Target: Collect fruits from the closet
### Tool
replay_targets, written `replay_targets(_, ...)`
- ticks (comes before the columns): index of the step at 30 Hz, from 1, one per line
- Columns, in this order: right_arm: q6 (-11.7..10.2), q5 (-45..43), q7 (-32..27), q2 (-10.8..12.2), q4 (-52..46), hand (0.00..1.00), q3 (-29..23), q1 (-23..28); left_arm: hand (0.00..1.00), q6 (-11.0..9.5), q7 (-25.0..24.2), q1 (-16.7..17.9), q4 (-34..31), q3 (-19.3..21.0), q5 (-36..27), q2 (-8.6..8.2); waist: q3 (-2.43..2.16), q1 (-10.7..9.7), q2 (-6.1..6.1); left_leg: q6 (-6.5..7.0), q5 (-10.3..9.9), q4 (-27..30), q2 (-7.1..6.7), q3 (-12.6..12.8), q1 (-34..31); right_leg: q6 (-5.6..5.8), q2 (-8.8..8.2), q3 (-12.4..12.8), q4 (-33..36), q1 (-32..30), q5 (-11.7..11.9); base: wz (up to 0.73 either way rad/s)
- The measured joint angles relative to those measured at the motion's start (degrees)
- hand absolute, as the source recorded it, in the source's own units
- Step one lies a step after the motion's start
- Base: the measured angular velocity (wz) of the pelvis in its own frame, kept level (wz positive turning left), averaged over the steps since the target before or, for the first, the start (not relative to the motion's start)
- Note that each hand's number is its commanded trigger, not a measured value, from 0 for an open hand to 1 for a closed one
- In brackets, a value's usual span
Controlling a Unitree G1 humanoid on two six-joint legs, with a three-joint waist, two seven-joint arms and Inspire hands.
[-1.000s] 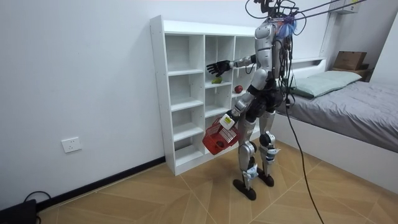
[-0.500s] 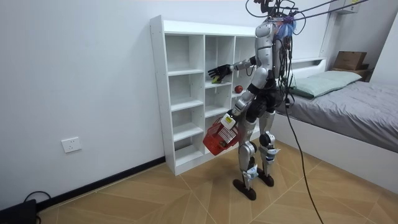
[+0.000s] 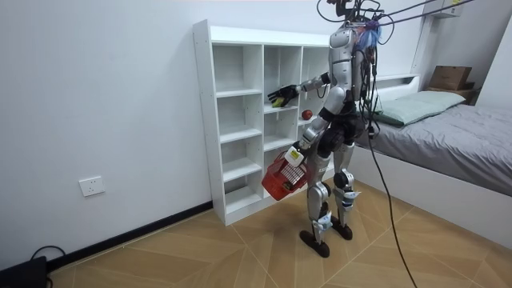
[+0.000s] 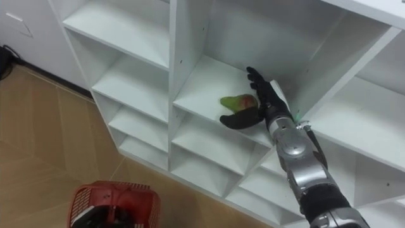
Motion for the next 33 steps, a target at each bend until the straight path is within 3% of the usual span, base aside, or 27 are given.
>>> replay_targets(15,-0.19,-2.11,-0.01,-0.25,0.52,0.0,-0.04,0.0,1.0,0.52,-0.04,-0.27,0.08,0.0,0.03,-0.01,0.02,-0.34,-0.05,0.2,0.26,-0.03,-0.36,-0.26,-0.36,0.18,-0.18,0.01,-0.04,-0.21,-0.03,0.0)
replay_targets(33,-0.62,-3.57,0.03,-0.25,2.46,0.0,0.01,-0.07,1.0,1.28,-0.89,-0.79,0.35,-0.07,0.02,0.56,0.18,-0.01,-0.93,0.25,0.29,0.0,-0.48,-0.29,-0.37,0.31,-0.2,0.15,-0.13,-0.22,-0.02,0.0)
